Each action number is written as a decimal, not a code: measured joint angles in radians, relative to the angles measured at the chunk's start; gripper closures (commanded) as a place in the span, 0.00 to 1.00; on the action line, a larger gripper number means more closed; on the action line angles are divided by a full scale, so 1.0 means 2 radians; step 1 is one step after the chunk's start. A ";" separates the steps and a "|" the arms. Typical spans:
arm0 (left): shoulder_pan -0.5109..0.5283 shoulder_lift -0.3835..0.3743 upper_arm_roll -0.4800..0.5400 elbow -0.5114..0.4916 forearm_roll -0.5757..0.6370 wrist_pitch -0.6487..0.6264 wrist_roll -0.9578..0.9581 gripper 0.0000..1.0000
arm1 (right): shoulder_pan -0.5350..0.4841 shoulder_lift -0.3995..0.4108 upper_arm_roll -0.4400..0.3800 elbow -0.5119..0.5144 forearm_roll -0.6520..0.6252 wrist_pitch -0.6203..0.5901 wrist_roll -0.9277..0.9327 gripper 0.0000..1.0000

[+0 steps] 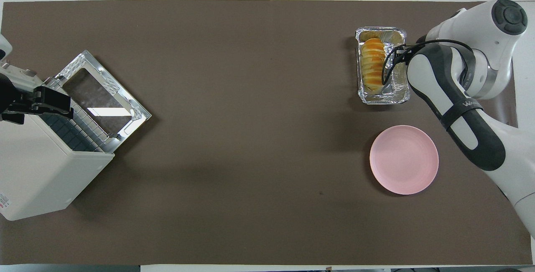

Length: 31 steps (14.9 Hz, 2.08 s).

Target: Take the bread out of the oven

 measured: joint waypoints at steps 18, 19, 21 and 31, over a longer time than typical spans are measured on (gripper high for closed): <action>0.000 0.000 0.000 0.000 0.000 0.000 0.000 0.00 | 0.052 0.006 0.000 0.010 -0.068 -0.027 0.069 0.00; 0.000 0.000 0.000 0.000 0.000 0.000 0.000 0.00 | 0.053 0.006 0.000 0.002 -0.068 -0.017 0.069 0.00; 0.000 0.000 0.000 0.000 0.000 0.000 0.000 0.00 | 0.054 0.006 0.000 -0.013 -0.069 0.001 0.070 0.17; 0.000 0.000 0.000 0.000 0.000 -0.001 0.000 0.00 | 0.053 0.003 0.000 -0.017 -0.069 0.010 0.071 1.00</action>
